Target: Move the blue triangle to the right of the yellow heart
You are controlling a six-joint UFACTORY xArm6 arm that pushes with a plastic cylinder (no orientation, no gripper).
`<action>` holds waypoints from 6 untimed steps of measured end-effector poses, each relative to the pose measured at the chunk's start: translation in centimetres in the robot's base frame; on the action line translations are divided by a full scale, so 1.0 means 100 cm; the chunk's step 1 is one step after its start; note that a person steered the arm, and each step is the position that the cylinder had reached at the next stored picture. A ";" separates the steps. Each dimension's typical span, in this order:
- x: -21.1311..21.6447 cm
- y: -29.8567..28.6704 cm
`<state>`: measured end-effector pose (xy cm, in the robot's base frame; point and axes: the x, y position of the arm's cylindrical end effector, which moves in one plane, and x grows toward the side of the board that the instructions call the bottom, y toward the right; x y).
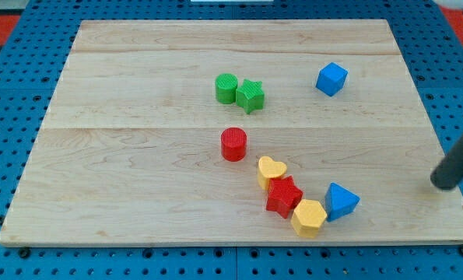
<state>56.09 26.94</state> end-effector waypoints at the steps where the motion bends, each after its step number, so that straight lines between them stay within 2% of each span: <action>1: 0.035 -0.031; 2: 0.035 -0.087; 3: 0.013 -0.122; 4: 0.022 -0.112; 5: 0.050 -0.122; 6: 0.038 -0.156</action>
